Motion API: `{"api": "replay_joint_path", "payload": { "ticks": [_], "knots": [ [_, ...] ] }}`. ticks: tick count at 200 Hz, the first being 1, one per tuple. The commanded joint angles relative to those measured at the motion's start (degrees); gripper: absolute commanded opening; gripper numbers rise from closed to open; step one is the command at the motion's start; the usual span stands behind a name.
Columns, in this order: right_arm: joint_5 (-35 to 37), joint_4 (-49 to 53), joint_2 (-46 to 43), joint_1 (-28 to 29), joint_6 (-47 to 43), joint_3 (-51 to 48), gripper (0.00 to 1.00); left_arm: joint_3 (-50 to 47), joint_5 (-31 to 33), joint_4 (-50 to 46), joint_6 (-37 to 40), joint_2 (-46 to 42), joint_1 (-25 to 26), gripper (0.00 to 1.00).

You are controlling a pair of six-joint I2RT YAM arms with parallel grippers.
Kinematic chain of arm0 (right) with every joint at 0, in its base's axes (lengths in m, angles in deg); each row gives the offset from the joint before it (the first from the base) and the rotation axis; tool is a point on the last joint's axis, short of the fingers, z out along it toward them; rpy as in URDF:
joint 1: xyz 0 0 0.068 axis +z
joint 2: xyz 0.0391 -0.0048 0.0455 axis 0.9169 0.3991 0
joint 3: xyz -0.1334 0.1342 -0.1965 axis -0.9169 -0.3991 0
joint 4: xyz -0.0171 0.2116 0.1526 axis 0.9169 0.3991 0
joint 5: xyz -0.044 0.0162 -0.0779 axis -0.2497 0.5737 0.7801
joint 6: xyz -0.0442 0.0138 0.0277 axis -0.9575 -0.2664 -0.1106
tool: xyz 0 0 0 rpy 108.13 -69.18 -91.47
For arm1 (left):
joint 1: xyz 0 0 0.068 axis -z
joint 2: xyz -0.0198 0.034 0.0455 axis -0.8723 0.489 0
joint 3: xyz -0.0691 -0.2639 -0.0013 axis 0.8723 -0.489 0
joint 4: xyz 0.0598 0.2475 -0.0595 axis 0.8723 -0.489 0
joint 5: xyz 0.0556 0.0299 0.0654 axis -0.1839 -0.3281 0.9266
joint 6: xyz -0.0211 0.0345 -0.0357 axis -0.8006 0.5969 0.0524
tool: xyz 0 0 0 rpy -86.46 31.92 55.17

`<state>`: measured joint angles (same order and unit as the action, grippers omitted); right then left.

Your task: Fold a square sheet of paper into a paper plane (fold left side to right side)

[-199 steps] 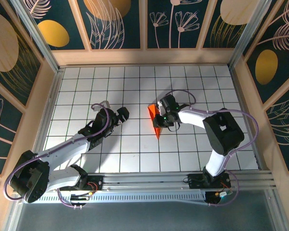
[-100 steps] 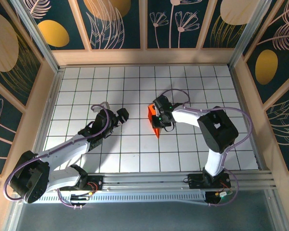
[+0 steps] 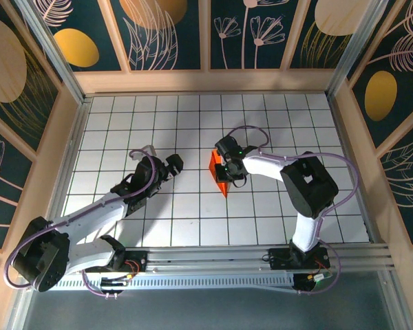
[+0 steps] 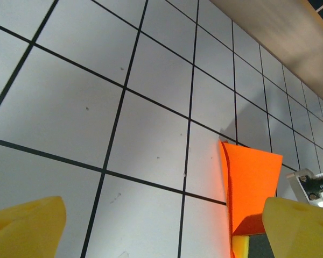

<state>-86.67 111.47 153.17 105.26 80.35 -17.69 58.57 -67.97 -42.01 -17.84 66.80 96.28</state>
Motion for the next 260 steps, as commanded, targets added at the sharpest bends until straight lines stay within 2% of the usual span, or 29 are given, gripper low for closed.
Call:
{"api": "replay_joint_path", "payload": {
  "ticks": [1,31,79,125,191,260],
  "knots": [
    [2.58,2.72,-1.46,0.37,1.18,2.03,0.0,-0.4,2.63,-1.4,2.0,-1.46,-0.35,0.95],
    [3.89,3.97,-3.83,0.39,1.36,2.63,0.0,0.74,4.58,-3.2,3.53,-2.14,-0.35,0.99],
    [7.24,7.56,-7.4,-0.11,1.19,5.11,0.0,3.75,7.78,-6.43,8.69,-4.21,-0.38,0.99],
    [9.16,12.01,-6.29,-4.04,1.39,12.41,0.0,5.27,11.0,-7.96,13.04,-8.44,-0.39,0.99],
    [9.94,16.61,3.04,-11.72,-1.41,25.34,0.0,4.08,13.62,-9.16,17.4,-14.17,-0.32,0.99],
    [9.53,16.23,15.99,-13.43,-3.0,32.88,0.0,1.94,14.5,-10.17,16.8,-15.82,-0.37,0.99]
  ]
}}
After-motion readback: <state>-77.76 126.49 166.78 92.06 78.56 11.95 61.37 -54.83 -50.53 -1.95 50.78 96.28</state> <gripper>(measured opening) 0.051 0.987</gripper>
